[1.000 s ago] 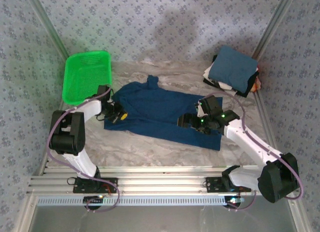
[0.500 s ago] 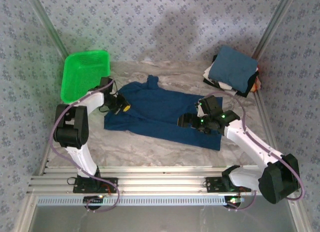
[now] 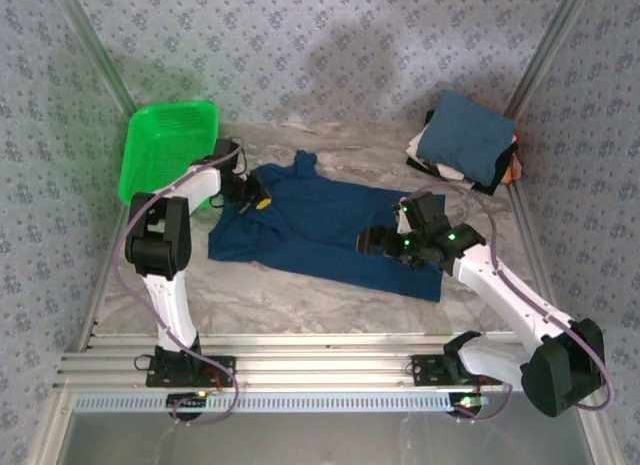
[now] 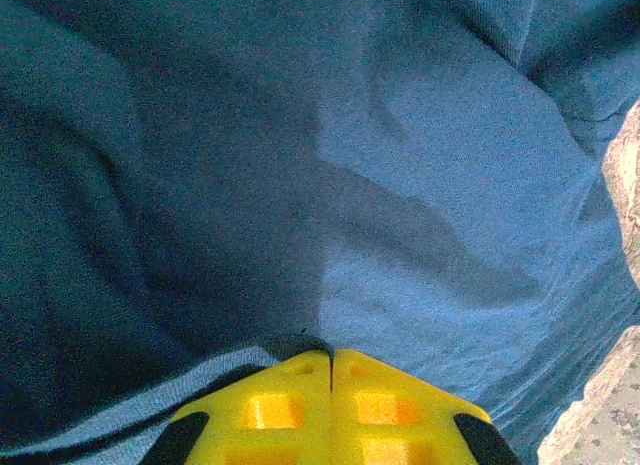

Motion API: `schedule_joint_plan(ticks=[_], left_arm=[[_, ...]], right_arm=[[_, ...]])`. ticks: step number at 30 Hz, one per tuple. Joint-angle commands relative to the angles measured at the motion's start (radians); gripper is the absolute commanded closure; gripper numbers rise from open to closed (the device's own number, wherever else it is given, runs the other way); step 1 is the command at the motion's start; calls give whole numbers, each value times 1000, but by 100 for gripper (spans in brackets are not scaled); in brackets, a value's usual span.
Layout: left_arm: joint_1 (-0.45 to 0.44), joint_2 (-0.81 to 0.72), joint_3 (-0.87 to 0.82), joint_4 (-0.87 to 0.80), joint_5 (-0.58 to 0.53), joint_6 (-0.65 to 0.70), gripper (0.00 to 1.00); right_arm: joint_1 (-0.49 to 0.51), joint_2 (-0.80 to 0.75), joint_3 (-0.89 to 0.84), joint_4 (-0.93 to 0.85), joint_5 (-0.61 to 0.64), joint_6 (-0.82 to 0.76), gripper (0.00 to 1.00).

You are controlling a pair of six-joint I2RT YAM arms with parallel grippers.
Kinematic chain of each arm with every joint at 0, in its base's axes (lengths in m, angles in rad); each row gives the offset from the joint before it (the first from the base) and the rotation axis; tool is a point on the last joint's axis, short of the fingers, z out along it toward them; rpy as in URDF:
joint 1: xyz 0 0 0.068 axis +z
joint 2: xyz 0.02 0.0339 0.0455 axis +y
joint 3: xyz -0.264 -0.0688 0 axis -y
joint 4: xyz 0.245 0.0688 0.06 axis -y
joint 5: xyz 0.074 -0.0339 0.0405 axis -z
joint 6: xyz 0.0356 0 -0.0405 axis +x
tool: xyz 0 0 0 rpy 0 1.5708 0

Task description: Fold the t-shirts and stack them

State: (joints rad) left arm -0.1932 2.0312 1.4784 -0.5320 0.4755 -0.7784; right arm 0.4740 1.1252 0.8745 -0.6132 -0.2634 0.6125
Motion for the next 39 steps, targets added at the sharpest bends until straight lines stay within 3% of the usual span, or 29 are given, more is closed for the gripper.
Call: schedule_joint_plan(ticks=[1, 27, 39], left_arm=[[-15, 33, 57, -61, 15, 59, 100], [-89, 275, 440, -342, -57, 301, 100], [-117, 318, 554, -388, -69, 355, 100]], right_arm=[[8, -27, -21, -28, 24, 9, 0], [10, -35, -50, -43, 11, 10, 0], [10, -36, -65, -34, 7, 20, 0]])
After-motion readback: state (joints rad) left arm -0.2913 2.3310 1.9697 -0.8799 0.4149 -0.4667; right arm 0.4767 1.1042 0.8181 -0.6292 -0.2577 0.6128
